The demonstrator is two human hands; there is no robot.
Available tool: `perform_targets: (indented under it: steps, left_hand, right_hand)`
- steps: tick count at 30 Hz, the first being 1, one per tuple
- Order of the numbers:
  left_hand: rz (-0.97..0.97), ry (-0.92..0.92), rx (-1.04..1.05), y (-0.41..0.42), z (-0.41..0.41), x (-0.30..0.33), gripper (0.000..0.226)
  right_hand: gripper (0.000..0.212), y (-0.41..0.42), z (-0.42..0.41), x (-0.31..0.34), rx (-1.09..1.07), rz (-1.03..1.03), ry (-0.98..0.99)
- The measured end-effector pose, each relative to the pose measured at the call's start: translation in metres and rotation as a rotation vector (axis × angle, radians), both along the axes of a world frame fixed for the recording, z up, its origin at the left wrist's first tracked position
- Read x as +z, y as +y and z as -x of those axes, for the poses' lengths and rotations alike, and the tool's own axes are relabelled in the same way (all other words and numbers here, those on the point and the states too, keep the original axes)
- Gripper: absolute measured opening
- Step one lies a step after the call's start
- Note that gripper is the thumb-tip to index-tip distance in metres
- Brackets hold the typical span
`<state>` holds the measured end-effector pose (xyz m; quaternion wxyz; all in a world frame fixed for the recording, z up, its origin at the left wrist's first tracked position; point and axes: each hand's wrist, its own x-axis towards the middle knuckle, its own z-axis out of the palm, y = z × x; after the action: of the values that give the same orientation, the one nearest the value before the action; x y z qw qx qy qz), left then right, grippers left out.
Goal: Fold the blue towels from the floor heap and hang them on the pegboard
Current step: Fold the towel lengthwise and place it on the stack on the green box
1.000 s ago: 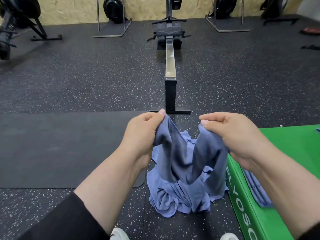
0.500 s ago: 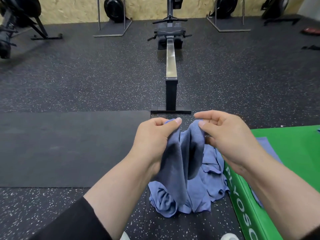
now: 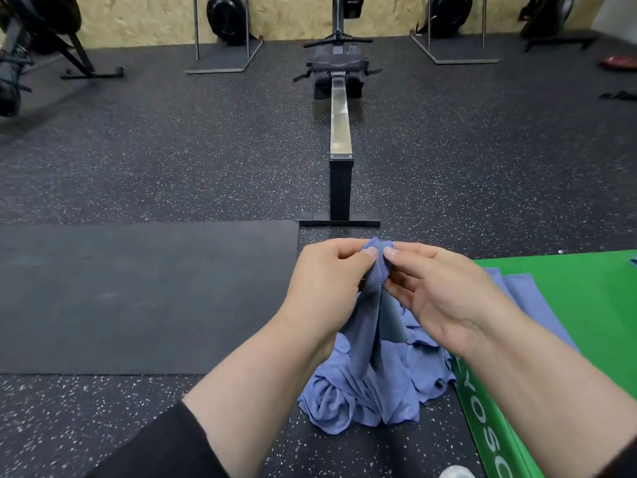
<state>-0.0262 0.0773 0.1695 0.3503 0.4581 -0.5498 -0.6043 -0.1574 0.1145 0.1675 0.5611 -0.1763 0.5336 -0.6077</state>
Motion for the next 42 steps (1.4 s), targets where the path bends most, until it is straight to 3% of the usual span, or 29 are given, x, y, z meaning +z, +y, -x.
perform_targets:
  steps: [6,11,19,22,25,28,30,33,36,38,42]
  left_hand:
    - [0.097,-0.111,0.151,-0.008,-0.006,-0.003,0.019]
    - [0.174,-0.199,0.134,-0.002,-0.003,0.0,0.015]
    - [0.425,-0.403,-0.139,0.012,0.005,0.005,0.023]
    - [0.381,-0.352,-0.211,0.013,0.004,0.011,0.032]
    - [0.17,-0.197,-0.169,0.011,0.0,0.016,0.047]
    - [0.05,-0.098,-0.039,0.003,-0.005,0.016,0.035]
    - [0.242,-0.254,-0.005,-0.006,-0.013,0.011,0.023]
    - [0.396,-0.464,-0.306,-0.012,-0.021,0.006,0.047]
    - [0.367,-0.461,-0.372,-0.011,-0.019,0.0,0.009]
    - [0.368,-0.431,-0.304,-0.012,-0.018,-0.005,0.014]
    - [0.377,-0.366,-0.251,-0.017,-0.02,-0.004,0.012]
  right_hand:
    - [0.005,0.001,-0.001,0.001,-0.003,0.011,0.24]
    - [0.013,0.004,-0.007,0.002,0.044,0.049,0.43]
    - [0.021,0.003,0.0,0.0,0.043,0.093,0.445]
    - [0.017,0.002,0.004,-0.001,0.041,0.1,0.412]
    - [0.014,0.0,0.011,-0.003,0.044,0.085,0.43]
    - [0.013,-0.002,0.017,-0.005,0.08,0.098,0.705]
    - [0.015,-0.001,0.019,0.001,0.139,0.15,0.938]
    - [0.016,0.003,0.02,0.014,0.267,0.235,1.079]
    - [0.016,0.004,0.025,0.014,0.309,0.242,1.142]
    - [0.015,0.006,0.029,0.014,0.329,0.227,1.176]
    - [0.011,0.01,0.036,0.019,0.428,0.255,1.006]
